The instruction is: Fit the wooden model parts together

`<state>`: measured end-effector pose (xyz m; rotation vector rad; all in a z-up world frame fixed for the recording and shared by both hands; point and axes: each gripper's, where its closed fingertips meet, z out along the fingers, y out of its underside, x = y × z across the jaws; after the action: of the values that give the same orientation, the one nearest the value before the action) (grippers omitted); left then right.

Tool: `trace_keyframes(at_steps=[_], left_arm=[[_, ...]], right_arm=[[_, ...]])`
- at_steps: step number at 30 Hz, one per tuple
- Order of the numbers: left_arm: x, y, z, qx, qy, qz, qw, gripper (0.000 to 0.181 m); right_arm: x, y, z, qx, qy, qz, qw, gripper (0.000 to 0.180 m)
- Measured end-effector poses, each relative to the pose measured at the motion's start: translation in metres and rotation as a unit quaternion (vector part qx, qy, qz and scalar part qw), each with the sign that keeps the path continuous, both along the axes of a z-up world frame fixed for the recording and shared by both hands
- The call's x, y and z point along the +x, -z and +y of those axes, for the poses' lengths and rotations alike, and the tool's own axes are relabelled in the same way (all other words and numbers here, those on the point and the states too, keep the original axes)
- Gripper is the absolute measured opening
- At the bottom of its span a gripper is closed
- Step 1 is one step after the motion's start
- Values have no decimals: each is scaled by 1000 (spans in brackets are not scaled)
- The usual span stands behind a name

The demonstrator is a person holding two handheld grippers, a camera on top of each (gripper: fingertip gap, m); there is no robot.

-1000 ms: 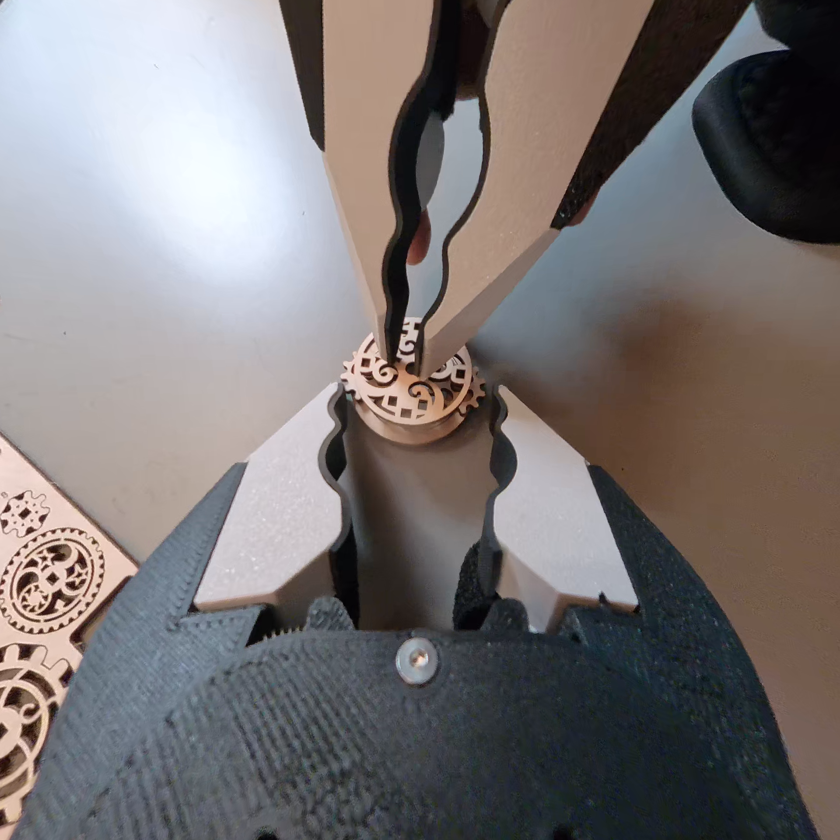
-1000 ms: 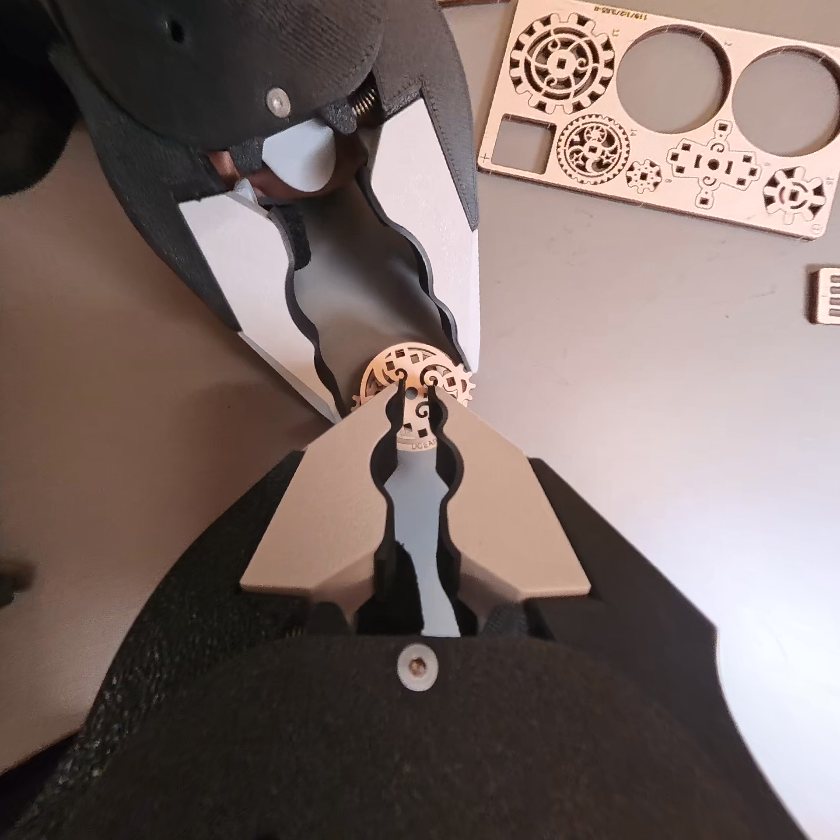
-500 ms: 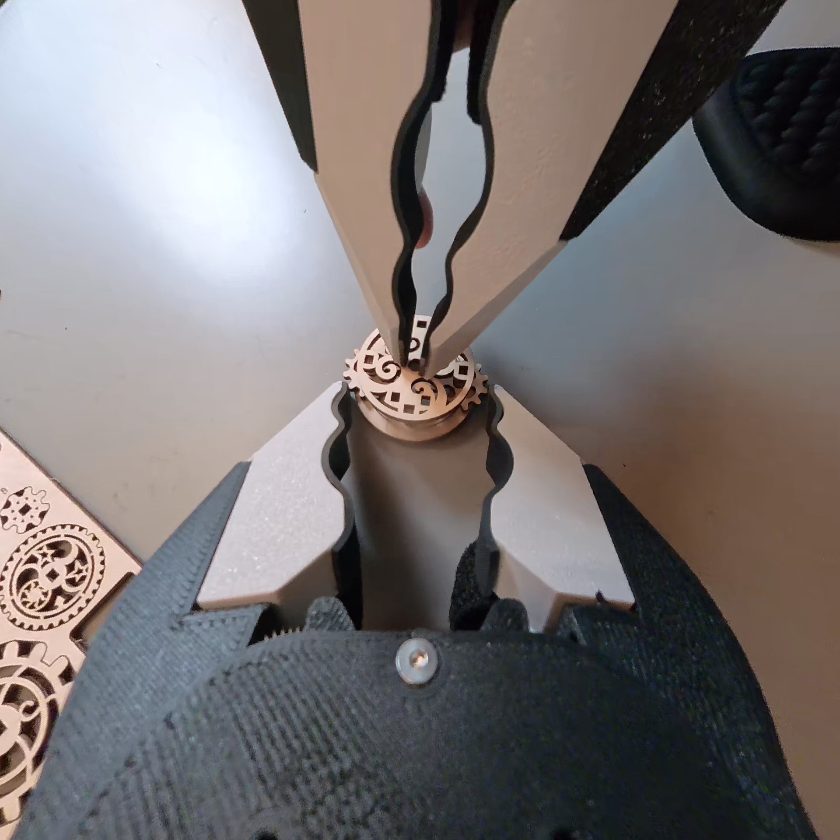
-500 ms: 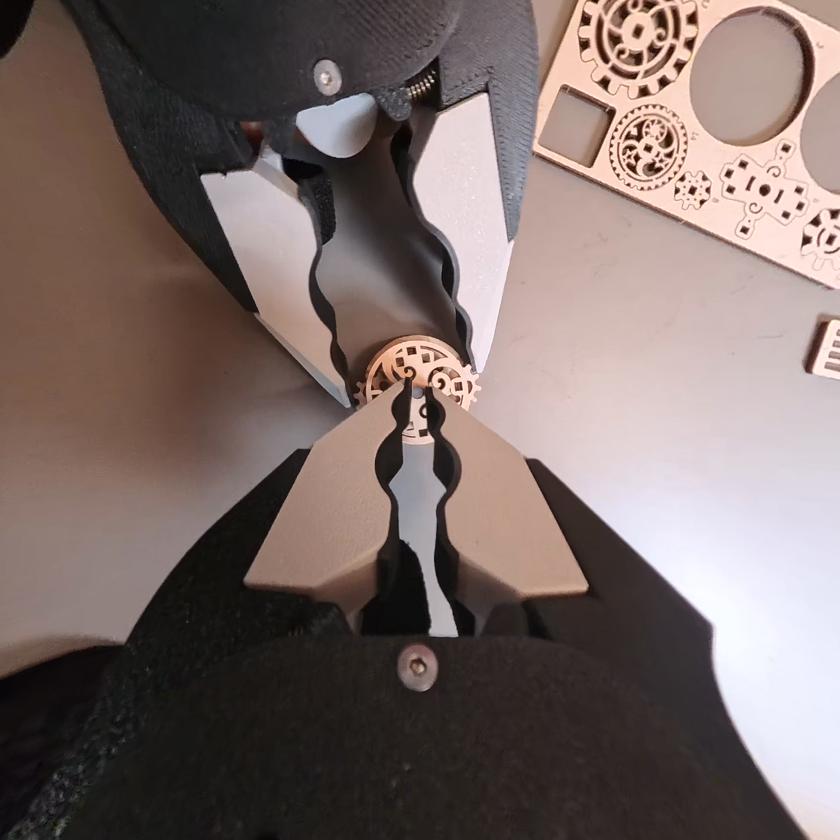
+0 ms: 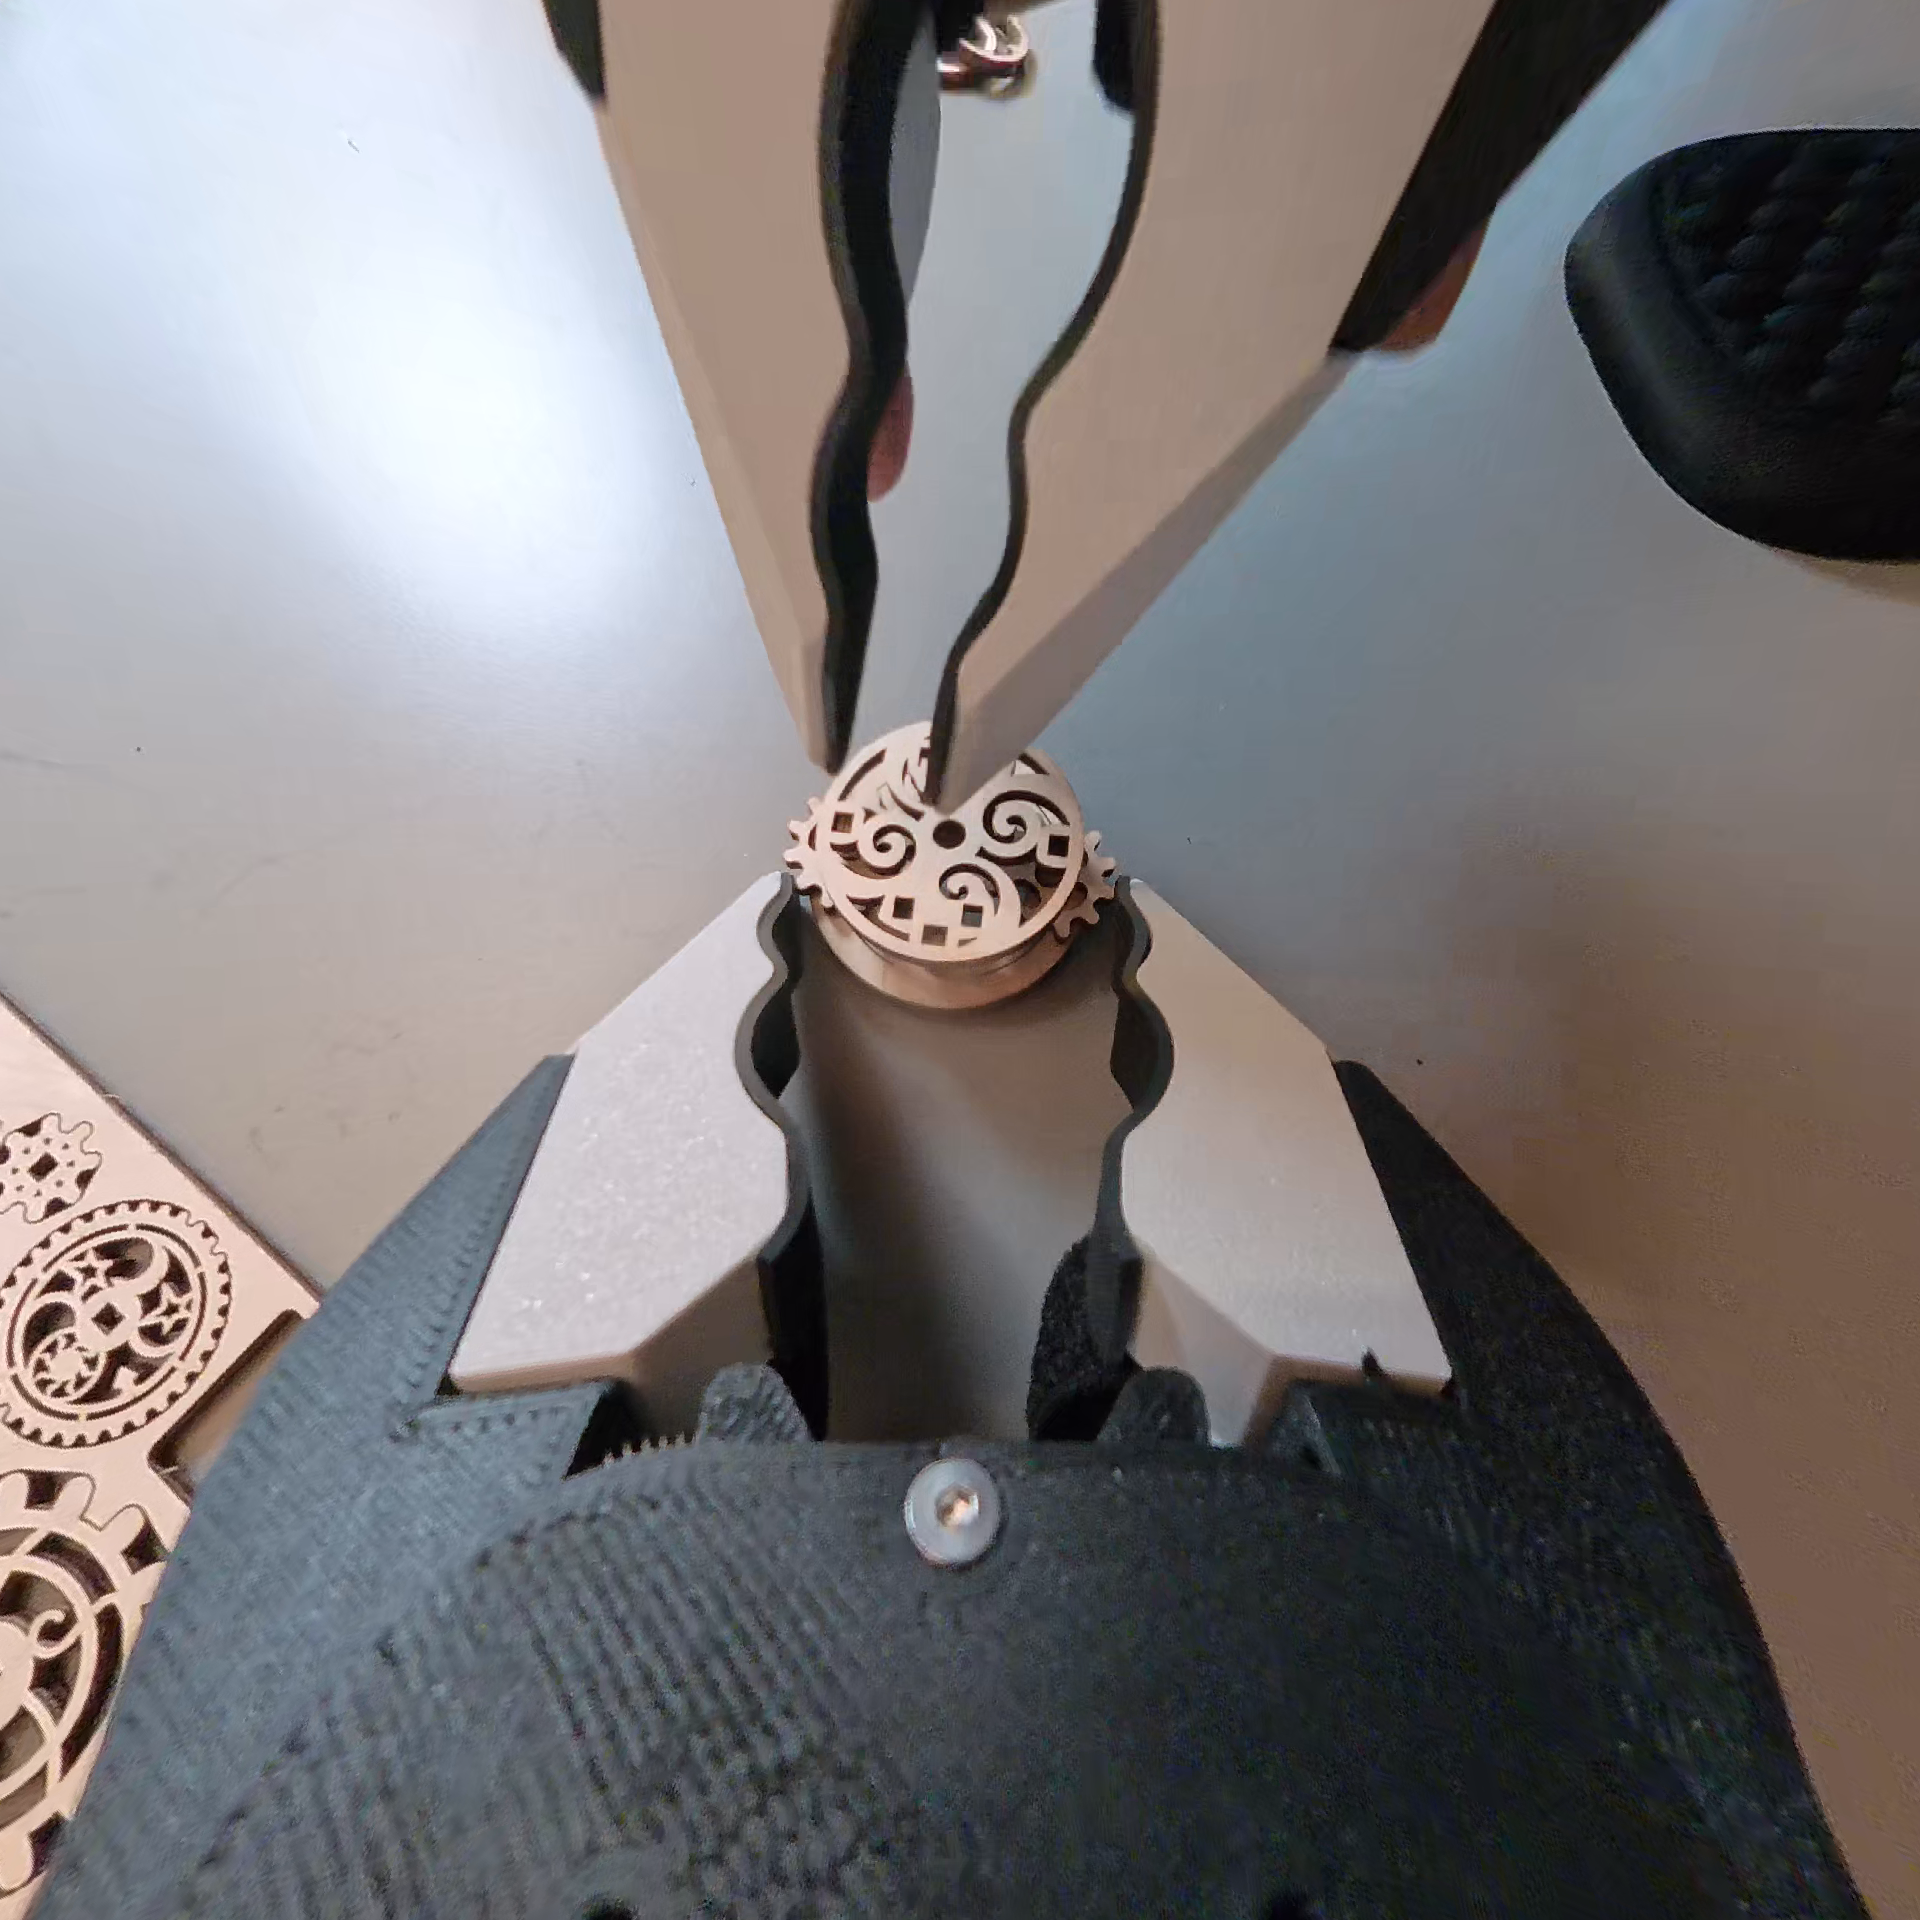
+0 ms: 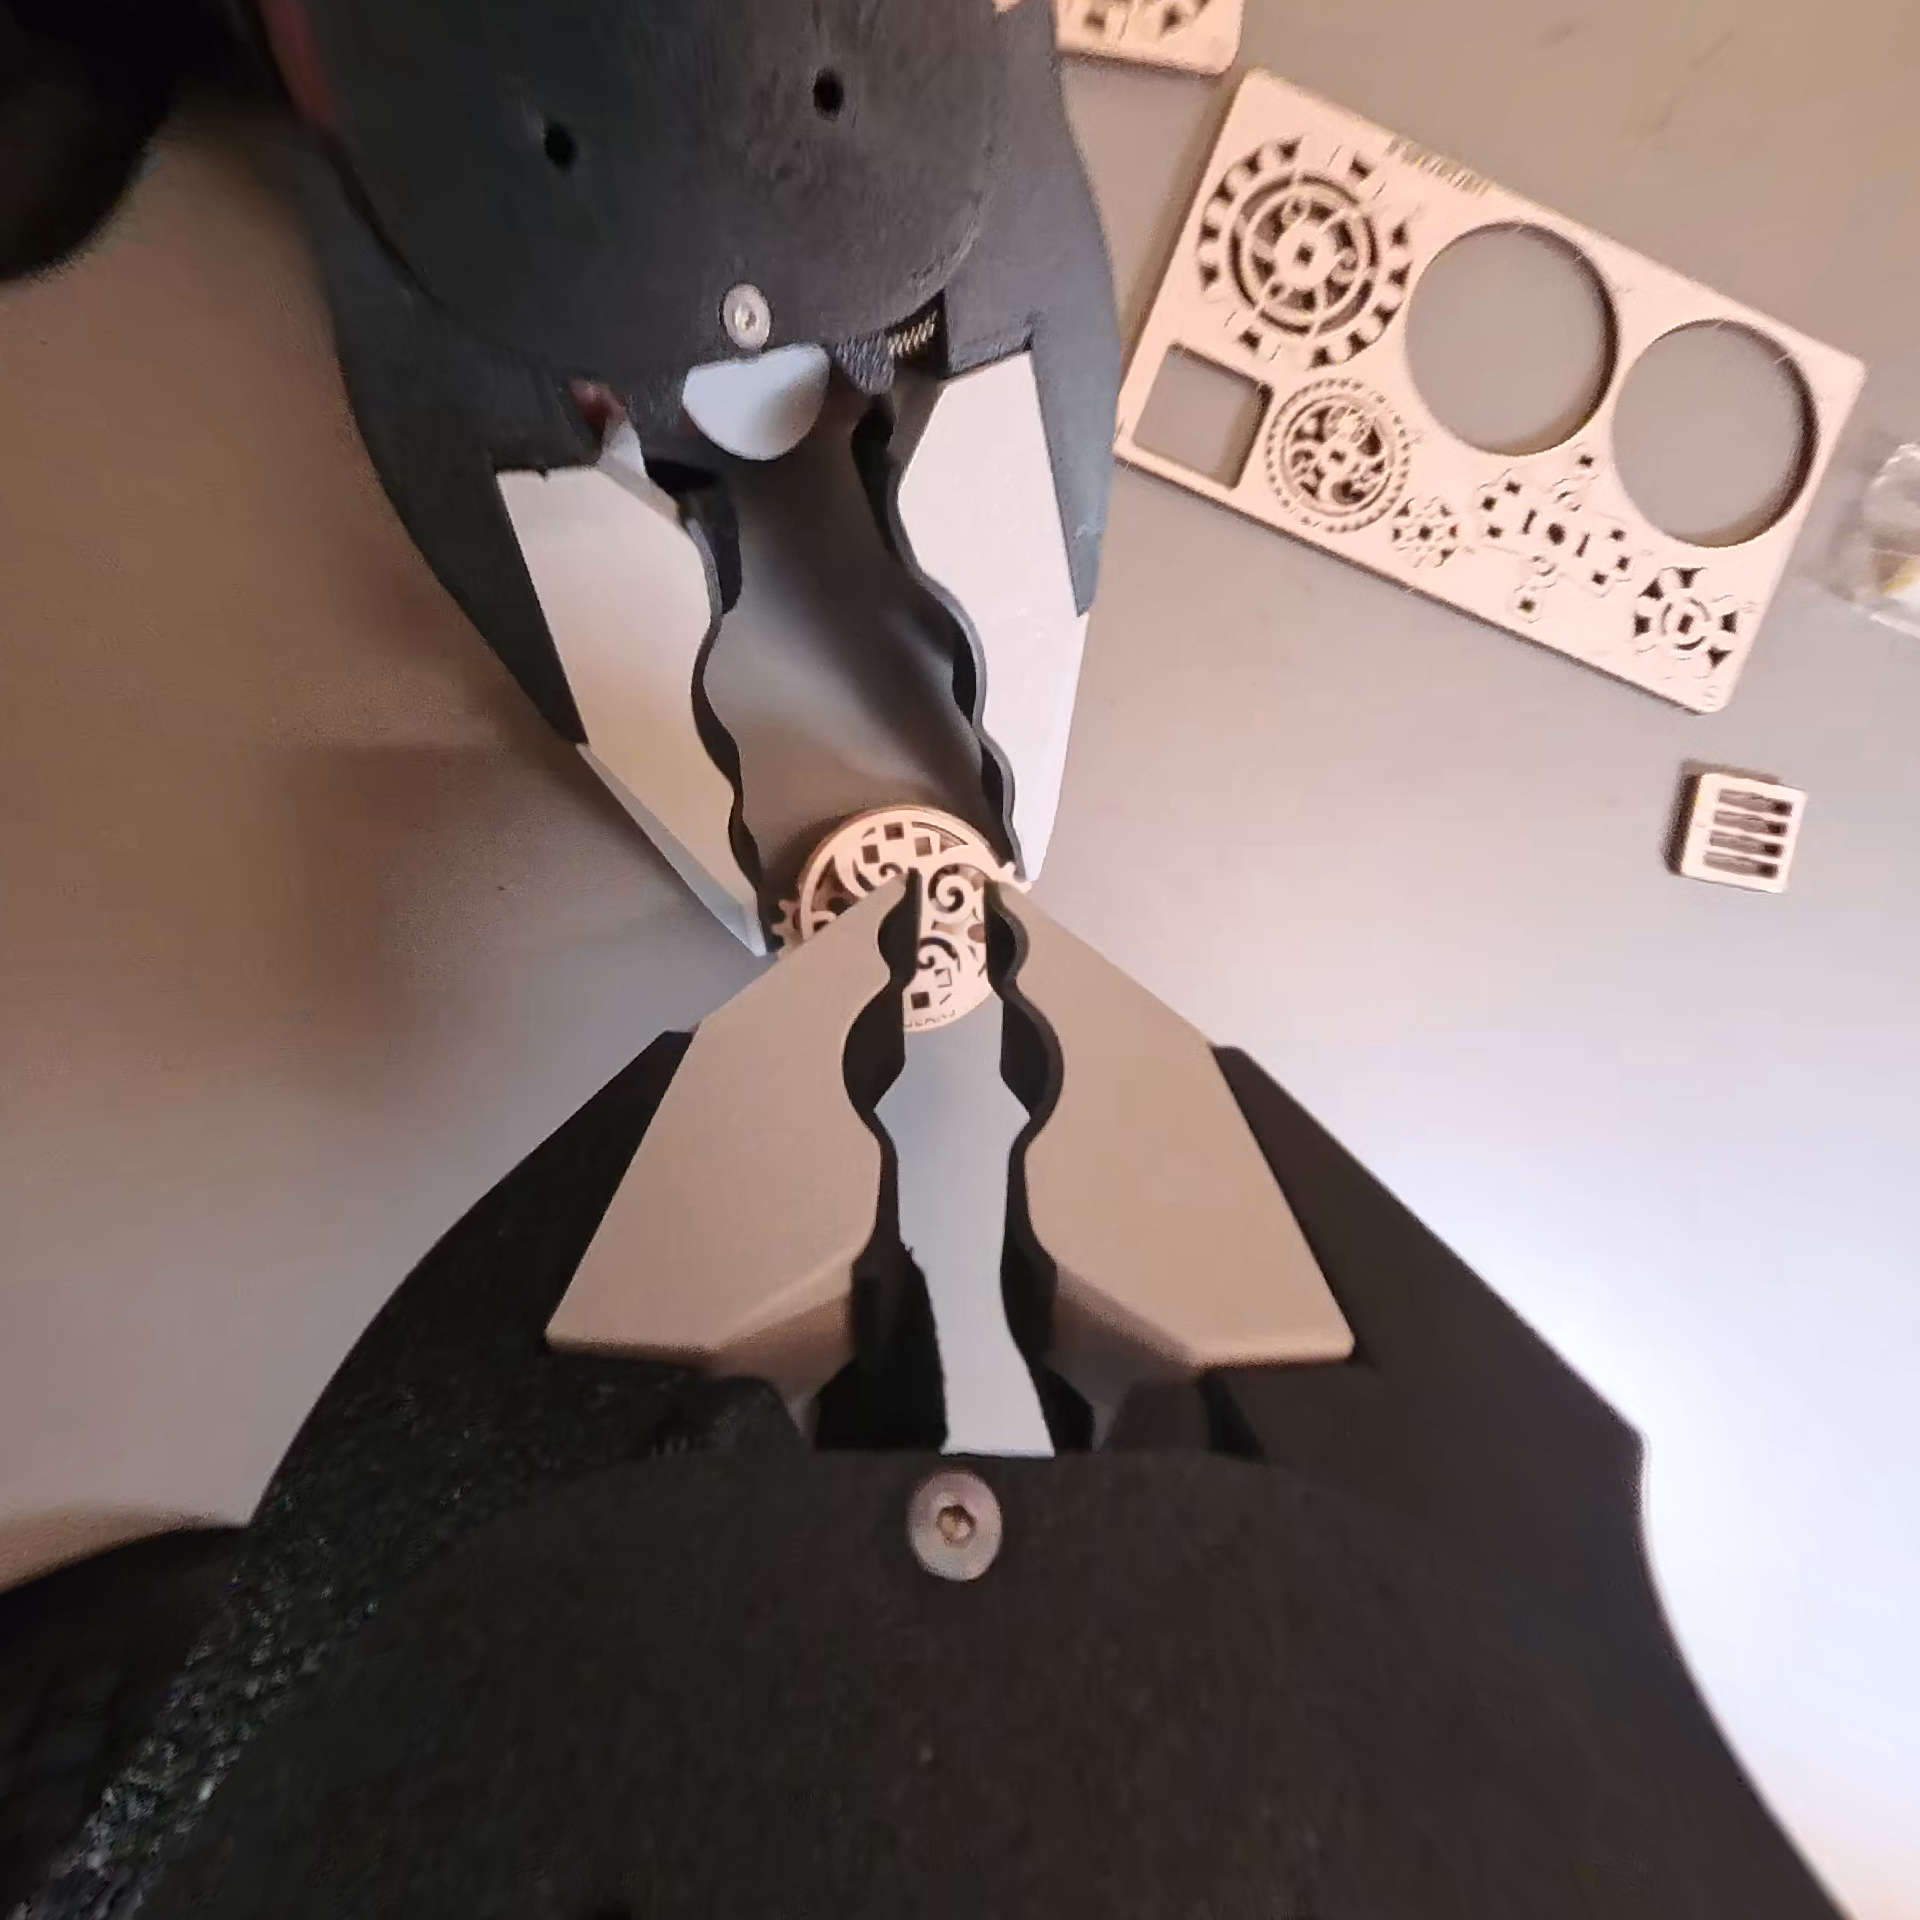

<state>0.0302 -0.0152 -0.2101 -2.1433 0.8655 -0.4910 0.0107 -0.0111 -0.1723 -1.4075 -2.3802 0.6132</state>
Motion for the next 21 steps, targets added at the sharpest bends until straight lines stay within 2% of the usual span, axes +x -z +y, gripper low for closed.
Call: trace_keyframes(at_steps=[1,4,8,15,21], left_arm=[[0,0,0,0,0,0,1000,59],[0,0,-1,2,3,3,1000,59],[3,0,-3,4,16,6,1000,59],[5,1,-6,8,28,11,1000,59],[5,2,-6,11,31,19,999,59]], right_arm=[[0,-4,1,-7,5,13,1000,12],[4,-7,0,-32,23,27,999,33],[8,1,-2,-57,51,54,996,50],[12,18,-9,-90,56,72,992,46],[12,18,-12,-102,52,82,990,41]])
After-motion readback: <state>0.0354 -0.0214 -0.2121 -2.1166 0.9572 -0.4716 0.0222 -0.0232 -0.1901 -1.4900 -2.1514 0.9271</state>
